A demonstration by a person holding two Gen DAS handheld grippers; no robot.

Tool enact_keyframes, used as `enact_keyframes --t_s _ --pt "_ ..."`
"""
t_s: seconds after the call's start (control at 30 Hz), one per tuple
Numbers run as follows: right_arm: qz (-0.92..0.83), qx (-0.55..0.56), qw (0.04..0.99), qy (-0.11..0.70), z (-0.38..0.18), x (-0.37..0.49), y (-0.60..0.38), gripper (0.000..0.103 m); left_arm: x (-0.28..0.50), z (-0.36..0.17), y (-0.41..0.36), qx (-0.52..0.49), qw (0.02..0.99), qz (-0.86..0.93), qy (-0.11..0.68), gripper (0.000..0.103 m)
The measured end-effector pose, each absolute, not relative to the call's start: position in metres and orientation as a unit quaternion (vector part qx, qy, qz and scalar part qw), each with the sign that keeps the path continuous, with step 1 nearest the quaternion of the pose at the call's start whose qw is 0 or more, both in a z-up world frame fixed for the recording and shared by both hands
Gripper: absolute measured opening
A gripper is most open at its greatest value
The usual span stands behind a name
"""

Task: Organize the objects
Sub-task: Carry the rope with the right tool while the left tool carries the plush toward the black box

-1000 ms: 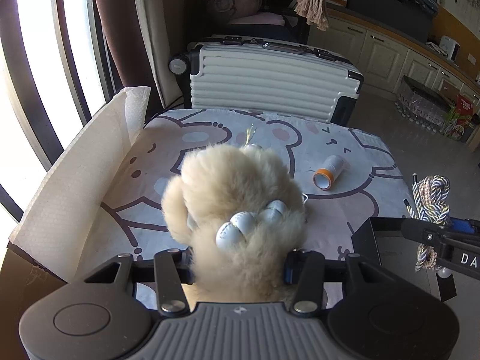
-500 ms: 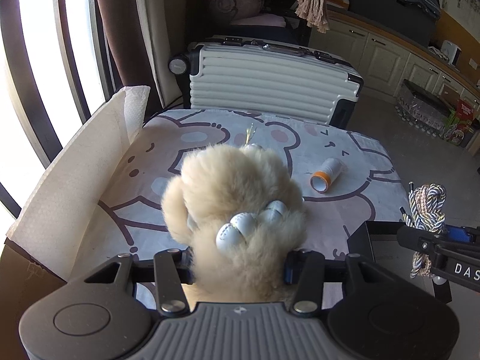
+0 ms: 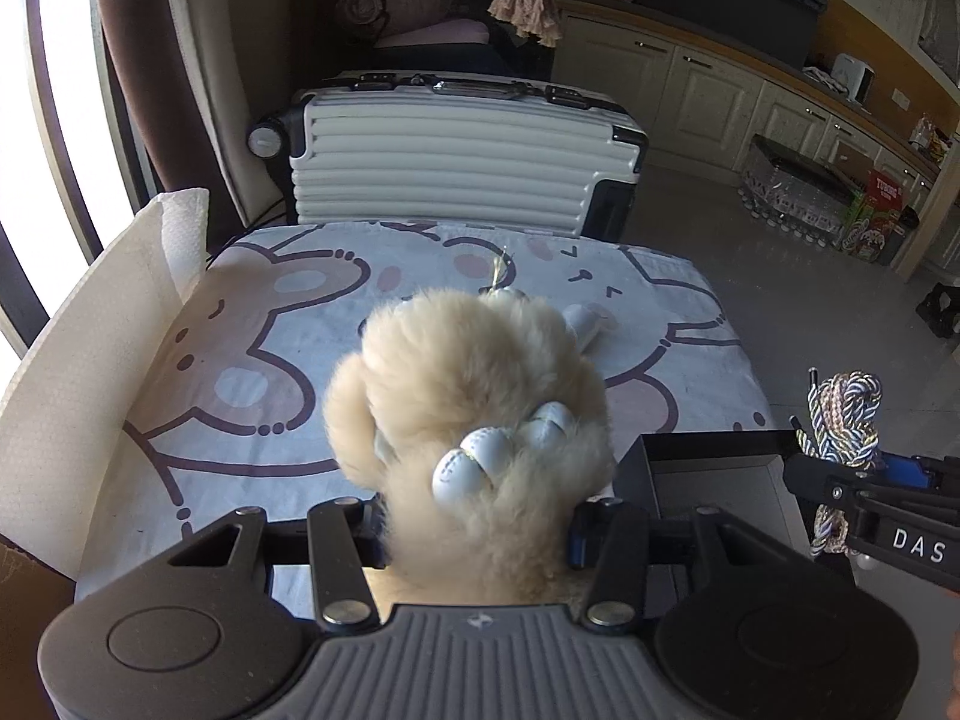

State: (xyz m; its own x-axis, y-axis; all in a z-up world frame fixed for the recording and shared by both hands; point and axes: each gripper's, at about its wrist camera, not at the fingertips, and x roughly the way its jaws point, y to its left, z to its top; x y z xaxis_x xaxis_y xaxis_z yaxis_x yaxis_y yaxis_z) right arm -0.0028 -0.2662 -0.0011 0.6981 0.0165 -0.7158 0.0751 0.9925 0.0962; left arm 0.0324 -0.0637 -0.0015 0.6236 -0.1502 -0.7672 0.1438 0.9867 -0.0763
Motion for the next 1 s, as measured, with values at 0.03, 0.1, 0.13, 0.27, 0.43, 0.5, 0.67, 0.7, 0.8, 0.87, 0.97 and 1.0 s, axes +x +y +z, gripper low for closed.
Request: enact_keyframes --t_s 0.03,0.1,0.13,0.27,0.43,0.5,0.67,0.7,0.8,0.87,0.97,1.0 --pt "-0.020 0.060 0.920 0.388 -0.001 -0.004 -0.271 0.049 0.032 -0.001 -0.069 -0.002 0.901 -0.086 0.426 0.049" --pt "-0.028 0.063 0.919 0.387 -0.001 -0.008 -0.280 0.049 0.031 -0.001 -0.078 0.002 0.900 -0.092 0.425 0.049" --pt "-0.032 0.064 0.919 0.387 -0.001 -0.009 -0.284 0.049 0.031 -0.001 -0.082 0.003 0.900 -0.095 0.425 0.049" --pt "-0.045 0.071 0.919 0.385 0.000 -0.015 -0.299 0.049 0.029 0.000 -0.098 0.008 0.900 -0.108 0.423 0.049" --pt "-0.056 0.075 0.918 0.385 0.000 -0.021 -0.312 0.049 0.025 0.001 -0.114 0.011 0.899 -0.124 0.420 0.049" --pt "-0.059 0.076 0.919 0.382 0.001 -0.024 -0.316 0.049 0.024 0.002 -0.119 0.009 0.899 -0.129 0.419 0.049" --pt "-0.068 0.086 0.919 0.378 0.000 -0.027 -0.324 0.049 0.020 0.008 -0.129 0.000 0.899 -0.148 0.413 0.049" --pt "-0.069 0.092 0.918 0.379 -0.002 -0.028 -0.325 0.049 0.020 0.009 -0.130 -0.002 0.899 -0.151 0.412 0.049" --pt "-0.074 0.093 0.914 0.388 -0.004 -0.026 -0.328 0.049 0.019 0.012 -0.132 -0.017 0.898 -0.160 0.410 0.049" --pt "-0.078 0.092 0.915 0.384 0.001 -0.026 -0.329 0.049 0.019 0.014 -0.134 -0.028 0.898 -0.168 0.405 0.049" --pt "-0.079 0.090 0.914 0.388 0.007 -0.026 -0.331 0.049 0.016 0.018 -0.137 -0.046 0.900 -0.188 0.390 0.049" --pt "-0.082 0.085 0.914 0.389 0.008 -0.027 -0.332 0.049 0.016 0.020 -0.139 -0.052 0.901 -0.195 0.385 0.049"
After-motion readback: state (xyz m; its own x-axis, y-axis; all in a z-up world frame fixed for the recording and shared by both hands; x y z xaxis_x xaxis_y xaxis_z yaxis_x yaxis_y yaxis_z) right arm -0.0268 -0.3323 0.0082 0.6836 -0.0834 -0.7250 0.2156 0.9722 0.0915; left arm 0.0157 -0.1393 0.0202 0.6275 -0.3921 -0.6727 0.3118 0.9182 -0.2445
